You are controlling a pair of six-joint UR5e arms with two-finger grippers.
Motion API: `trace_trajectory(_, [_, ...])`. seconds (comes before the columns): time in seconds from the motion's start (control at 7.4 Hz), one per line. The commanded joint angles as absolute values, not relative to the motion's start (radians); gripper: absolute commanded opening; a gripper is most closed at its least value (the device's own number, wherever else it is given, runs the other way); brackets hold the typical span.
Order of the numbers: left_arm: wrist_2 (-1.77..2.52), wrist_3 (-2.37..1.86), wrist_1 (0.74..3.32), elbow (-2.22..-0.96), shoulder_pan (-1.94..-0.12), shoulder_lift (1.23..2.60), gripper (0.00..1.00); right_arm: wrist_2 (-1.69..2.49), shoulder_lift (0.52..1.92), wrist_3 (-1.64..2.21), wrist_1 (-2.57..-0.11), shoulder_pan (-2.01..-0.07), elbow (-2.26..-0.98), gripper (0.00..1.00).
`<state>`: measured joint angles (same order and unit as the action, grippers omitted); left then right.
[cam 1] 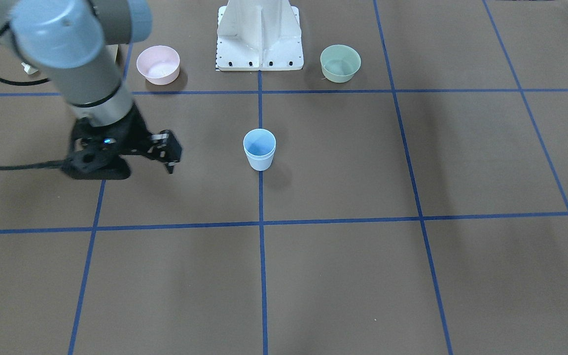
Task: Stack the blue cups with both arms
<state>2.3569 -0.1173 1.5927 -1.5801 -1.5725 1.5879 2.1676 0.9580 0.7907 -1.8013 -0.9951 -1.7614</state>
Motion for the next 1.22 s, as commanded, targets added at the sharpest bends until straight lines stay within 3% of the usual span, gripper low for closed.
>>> trace_trajectory(0.0, [2.318, -0.132, 1.589, -1.607, -1.572, 1.566, 0.99, 2.273, 1.147, 0.284, -1.828, -1.266, -1.727, 1.00])
trace_trajectory(0.54, [2.293, -0.137, 1.589, -1.646, -1.574, 1.554, 0.99, 2.196, 1.499, -0.168, -1.821, -1.517, -1.732, 1.00])
trace_trajectory(1.08, [2.293, -0.132, 1.592, -1.660, -1.568, 1.532, 0.99, 2.100, 1.539, -0.150, -1.816, -1.516, -1.718, 1.00])
